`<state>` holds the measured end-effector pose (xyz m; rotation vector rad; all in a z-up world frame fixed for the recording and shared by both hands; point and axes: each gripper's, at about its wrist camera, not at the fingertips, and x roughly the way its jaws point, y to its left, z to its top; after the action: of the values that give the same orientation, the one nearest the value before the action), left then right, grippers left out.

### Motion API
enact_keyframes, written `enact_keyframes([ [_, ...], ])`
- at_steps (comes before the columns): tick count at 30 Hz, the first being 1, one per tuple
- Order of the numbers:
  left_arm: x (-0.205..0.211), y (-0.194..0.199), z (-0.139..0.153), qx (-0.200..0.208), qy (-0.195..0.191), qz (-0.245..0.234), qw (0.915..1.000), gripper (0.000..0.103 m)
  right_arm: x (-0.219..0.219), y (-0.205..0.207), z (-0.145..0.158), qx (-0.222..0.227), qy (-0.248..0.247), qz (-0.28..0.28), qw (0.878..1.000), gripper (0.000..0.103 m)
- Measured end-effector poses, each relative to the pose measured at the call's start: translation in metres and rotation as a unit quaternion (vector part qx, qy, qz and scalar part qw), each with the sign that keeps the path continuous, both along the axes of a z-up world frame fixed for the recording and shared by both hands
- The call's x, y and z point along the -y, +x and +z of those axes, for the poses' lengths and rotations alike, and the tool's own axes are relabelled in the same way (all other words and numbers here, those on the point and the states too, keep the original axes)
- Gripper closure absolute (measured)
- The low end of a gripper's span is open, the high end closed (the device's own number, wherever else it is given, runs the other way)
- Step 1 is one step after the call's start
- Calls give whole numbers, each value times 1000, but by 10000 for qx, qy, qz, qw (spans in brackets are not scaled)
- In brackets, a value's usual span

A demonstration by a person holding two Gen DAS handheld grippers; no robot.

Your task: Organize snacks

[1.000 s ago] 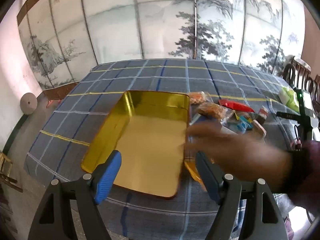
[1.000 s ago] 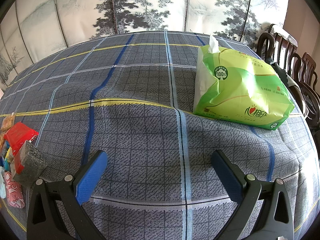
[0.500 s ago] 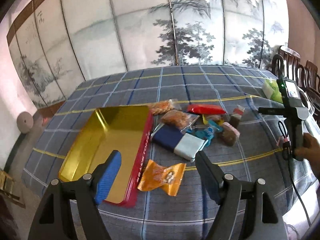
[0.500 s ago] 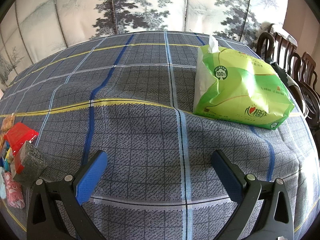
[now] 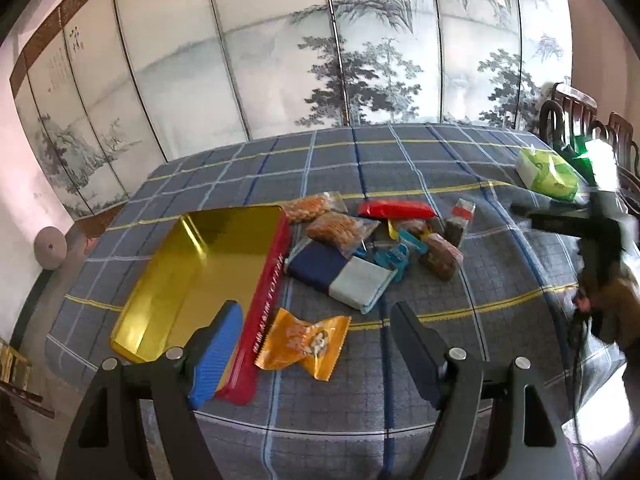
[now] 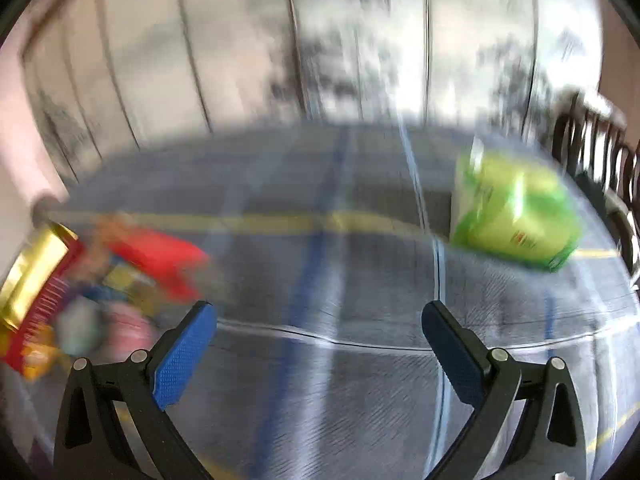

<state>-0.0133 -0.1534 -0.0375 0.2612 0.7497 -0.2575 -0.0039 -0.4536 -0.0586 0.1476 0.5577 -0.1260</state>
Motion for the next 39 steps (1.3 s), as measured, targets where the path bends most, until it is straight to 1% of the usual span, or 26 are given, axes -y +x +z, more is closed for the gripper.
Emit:
enact_keyframes([
  [1,0,1,-2,-59,-39,-17,10000,25,-15,-22,15,495,-107,14,9987,0],
  [2,-1,2,-4,-114,-62,-14,9999,25,-25,-35,24,745,-149,61,9971,0],
  [3,0,3,-7,-170,-74,-11,9998,25,-39,-48,30,854,-147,258,9959,0],
  [4,0,4,-9,-233,-94,-23,9997,25,-47,-48,31,766,-146,407,9961,0],
  [5,0,5,-12,-298,-117,-34,9995,25,-57,-47,29,535,-176,557,9969,0],
  [7,0,5,-16,-363,-133,-13,9993,25,-71,-46,21,230,-226,624,9975,0],
  [10,-1,5,-21,-413,-94,-18,9991,25,-83,-55,10,299,-323,745,9962,0],
  [13,-5,6,-27,-518,-133,-26,9986,25,-88,-54,-6,114,-402,844,9956,0],
  [17,-20,9,-38,-836,-283,72,9961,25,-91,-44,-18,-102,-405,988,9942,0],
  [21,-24,8,-44,-908,-159,129,9957,25,-92,-39,-31,-255,-328,1027,9938,0],
  [26,-17,7,-44,-858,-78,83,9962,25,-93,-40,-35,-282,-401,1024,9935,0],
  [29,-14,6,-44,-791,-25,50,9968,25,-88,-39,-34,-285,-449,929,9943,0],
  [34,-11,7,-50,-914,-69,-51,9958,25,-75,-35,-38,-376,-267,773,9959,0],
  [39,-8,6,-50,-890,-29,-110,9960,25,-74,-34,-39,-369,-245,778,9960,0],
])
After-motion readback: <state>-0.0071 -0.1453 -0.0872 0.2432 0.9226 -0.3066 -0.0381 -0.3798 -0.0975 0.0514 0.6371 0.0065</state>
